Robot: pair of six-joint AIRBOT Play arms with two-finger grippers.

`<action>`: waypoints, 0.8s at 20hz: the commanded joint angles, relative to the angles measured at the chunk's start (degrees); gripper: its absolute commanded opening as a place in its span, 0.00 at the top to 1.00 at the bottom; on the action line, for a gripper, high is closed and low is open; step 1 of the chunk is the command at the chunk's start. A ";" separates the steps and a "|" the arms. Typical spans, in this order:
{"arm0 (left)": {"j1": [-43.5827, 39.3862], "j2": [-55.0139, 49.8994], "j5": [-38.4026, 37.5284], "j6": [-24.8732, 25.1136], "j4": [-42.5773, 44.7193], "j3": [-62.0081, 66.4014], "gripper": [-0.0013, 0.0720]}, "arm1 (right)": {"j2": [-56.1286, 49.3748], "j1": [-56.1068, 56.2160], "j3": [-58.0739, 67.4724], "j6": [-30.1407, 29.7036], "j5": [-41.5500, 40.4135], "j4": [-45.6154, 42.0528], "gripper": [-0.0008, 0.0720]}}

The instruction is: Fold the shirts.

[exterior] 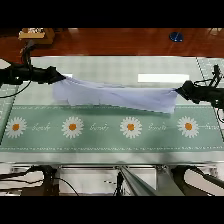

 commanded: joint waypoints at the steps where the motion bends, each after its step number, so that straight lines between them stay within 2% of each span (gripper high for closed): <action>1: -0.07 -8.48 -0.59 -1.33 -0.04 6.91 0.96 | -4.39 1.92 0.07 -0.11 -7.54 -0.04 0.96; 8: -0.04 -18.43 -1.05 -2.51 -0.02 14.34 0.93 | -5.75 1.92 0.07 -4.24 -9.05 -0.44 0.96; 9: -0.07 -19.21 -1.99 -2.51 -0.04 14.34 0.77 | -5.75 1.92 0.07 -4.26 -9.03 -0.44 0.96; 10: -0.07 -19.76 -3.52 -2.54 0.00 14.34 0.52 | -5.73 1.92 0.09 -4.24 -8.96 -0.39 0.85; 11: 0.07 -20.06 -5.33 -2.51 0.07 14.34 0.32 | -5.55 1.92 0.22 -4.33 -8.44 -0.46 0.64; 12: 0.59 -19.96 -7.17 -2.51 0.20 14.40 0.23 | -5.14 1.51 1.07 -5.66 -6.82 -0.96 0.51; 14: 2.89 -19.80 -13.16 -2.54 1.18 15.54 0.24 | -3.10 -0.24 4.02 -6.58 -3.52 -5.18 0.49; 16: 6.08 -19.71 -18.88 -5.20 1.29 16.59 0.24 | -0.42 -2.56 7.32 -3.02 -1.55 -15.47 0.49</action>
